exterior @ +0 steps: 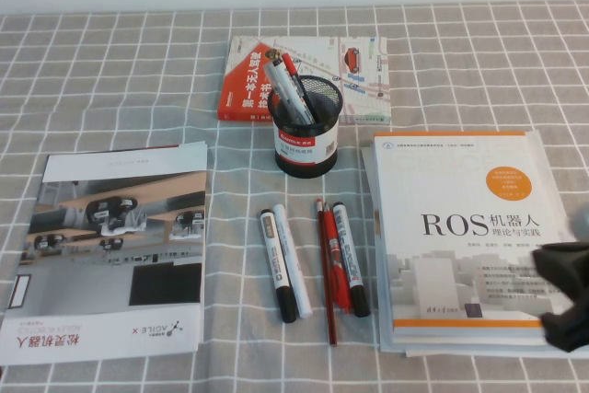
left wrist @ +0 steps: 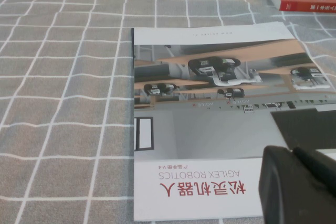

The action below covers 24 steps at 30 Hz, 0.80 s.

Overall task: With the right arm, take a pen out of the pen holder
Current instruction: 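Take a marker out of the pen holder and lay it on the table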

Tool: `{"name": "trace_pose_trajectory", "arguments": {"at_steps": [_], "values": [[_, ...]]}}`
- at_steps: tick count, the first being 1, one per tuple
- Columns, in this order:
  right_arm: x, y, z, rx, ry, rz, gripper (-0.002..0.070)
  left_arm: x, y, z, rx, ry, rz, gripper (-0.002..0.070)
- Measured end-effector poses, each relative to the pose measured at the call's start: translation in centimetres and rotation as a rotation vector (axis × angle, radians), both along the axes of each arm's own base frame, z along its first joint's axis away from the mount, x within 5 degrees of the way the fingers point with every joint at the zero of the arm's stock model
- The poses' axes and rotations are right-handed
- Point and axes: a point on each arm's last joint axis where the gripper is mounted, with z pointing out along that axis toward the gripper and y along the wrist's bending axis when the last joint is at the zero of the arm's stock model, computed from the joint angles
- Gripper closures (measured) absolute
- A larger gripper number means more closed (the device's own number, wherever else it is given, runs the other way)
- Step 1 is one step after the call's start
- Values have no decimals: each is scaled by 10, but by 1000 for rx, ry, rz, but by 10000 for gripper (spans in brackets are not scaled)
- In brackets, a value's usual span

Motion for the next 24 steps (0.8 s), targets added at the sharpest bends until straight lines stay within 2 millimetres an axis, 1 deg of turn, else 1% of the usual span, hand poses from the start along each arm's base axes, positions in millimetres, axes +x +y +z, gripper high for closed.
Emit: {"name": "trace_pose_trajectory", "arguments": {"at_steps": [3, 8, 11, 14, 15, 18, 24], "values": [[-4, -25, -23, 50, -81, -90, 688, 0, 0, 0, 0, 0, 0, 678], [-30, -63, -61, 108, -203, -251, 688, 0, 0, 0, 0, 0, 0, 678], [-49, -77, -81, 126, -264, -330, 688, 0, 0, 0, 0, 0, 0, 678], [-63, -85, -100, 144, -329, -387, 688, 0, 0, 0, 0, 0, 0, 678], [-66, -87, -101, 150, -353, -404, 688, 0, 0, 0, 0, 0, 0, 678], [-72, -90, -98, 171, -419, -429, 688, 0, 0, 0, 0, 0, 0, 678], [-81, -92, -96, 184, -475, -442, 688, 0, 0, 0, 0, 0, 0, 678]]}}
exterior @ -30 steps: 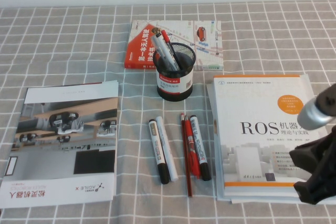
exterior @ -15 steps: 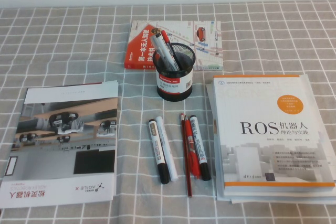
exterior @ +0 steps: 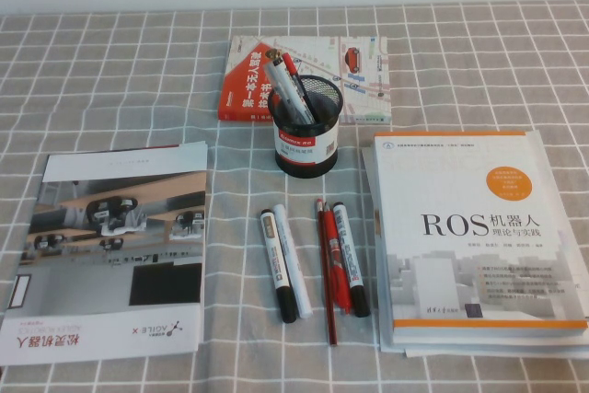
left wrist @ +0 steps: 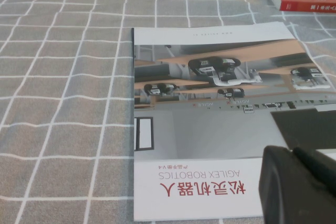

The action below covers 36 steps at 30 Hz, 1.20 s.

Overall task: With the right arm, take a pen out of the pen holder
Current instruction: 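Take a marker out of the pen holder and lay it on the table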

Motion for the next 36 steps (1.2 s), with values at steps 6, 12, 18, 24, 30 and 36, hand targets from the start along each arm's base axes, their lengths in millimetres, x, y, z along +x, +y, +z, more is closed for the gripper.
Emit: {"name": "trace_pose_trajectory", "arguments": {"at_steps": [6, 12, 18, 24, 30, 36], "values": [[-7, -2, -2, 7, -18, -20, 688, 0, 0, 0, 0, 0, 0, 678], [-8, -2, -4, 73, 6, -20, 688, 0, 0, 0, 0, 0, 0, 678], [-8, 0, -5, 89, 23, -9, 688, 0, 0, 0, 0, 0, 0, 678], [-11, 9, -13, -51, 99, 119, 688, 0, 0, 0, 0, 0, 0, 678], [-13, 11, -16, -88, 127, 158, 688, 0, 0, 0, 0, 0, 0, 678], [-13, 11, -16, -88, 128, 161, 688, 0, 0, 0, 0, 0, 0, 678]]}}
